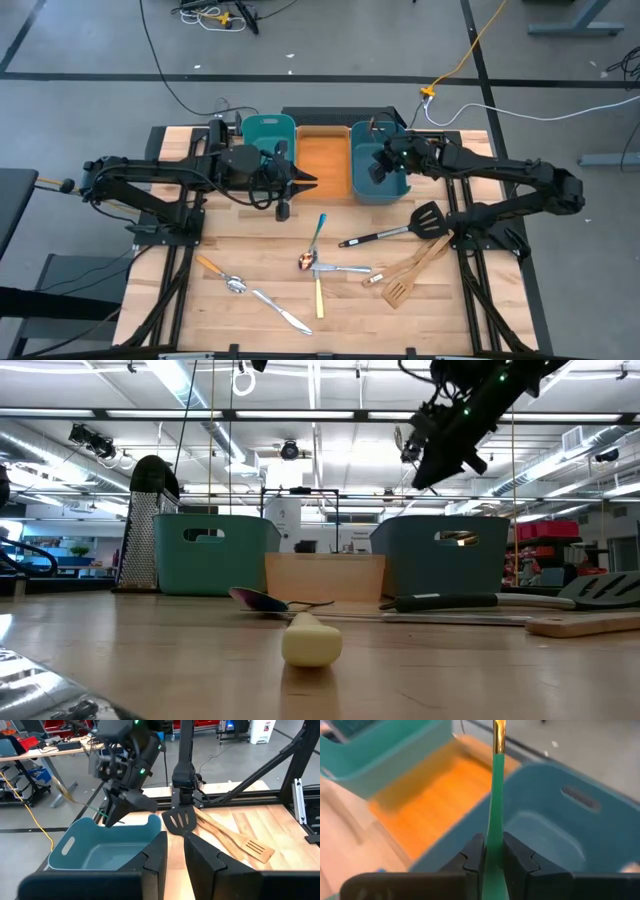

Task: Pick & Place Kitchen Items
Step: Put the green spoon into the dark blue bin

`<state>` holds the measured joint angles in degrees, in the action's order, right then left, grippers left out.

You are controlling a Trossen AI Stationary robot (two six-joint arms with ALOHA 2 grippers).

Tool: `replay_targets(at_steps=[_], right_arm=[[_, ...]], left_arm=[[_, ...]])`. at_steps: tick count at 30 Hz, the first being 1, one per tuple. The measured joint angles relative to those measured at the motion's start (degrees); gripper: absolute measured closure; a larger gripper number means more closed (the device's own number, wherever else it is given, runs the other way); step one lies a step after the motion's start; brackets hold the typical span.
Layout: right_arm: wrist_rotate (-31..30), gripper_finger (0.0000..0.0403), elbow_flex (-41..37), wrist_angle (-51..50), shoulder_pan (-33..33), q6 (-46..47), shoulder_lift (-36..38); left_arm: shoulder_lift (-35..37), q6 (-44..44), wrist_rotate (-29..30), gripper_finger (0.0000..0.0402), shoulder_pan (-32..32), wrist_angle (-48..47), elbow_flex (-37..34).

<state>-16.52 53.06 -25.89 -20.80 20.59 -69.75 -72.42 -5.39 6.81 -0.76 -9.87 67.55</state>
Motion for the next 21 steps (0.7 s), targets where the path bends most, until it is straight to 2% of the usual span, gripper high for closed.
replay_targets(at_steps=[5, 10, 21], right_arm=[[0.67, 0.0351, 0.00, -5.83, -1.78, 5.28, -2.78], [1.17, 0.0351, 0.00, -6.52, -2.47, 7.96, -7.21], [5.03, 0.0351, 0.00, -8.26, -4.39, 8.97, -14.82]], left_arm=[[0.00, -0.01, 0.00, 0.0330, -0.02, 0.02, 0.00], [0.00, -0.01, 0.00, 0.0330, -0.02, 0.02, 0.00], [-0.04, 0.24, 0.00, 0.0330, -0.04, 0.02, 0.00]])
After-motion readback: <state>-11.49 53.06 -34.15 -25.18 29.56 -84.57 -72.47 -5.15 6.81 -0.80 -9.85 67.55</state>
